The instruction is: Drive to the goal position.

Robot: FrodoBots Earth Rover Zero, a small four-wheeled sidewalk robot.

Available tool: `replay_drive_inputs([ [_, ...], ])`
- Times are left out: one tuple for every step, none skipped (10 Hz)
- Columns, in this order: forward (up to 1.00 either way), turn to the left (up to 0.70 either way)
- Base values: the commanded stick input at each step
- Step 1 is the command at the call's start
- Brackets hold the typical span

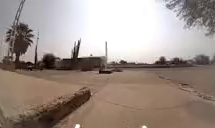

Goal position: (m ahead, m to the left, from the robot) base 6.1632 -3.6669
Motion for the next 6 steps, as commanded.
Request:
replay_drive_inputs([
  [0.7,-0.27],
  [0.7,-0.27],
  [0.7,-0.27],
  [0.7,-0.27],
  [0.7,-0.27],
  [0.7,-0.27],
])
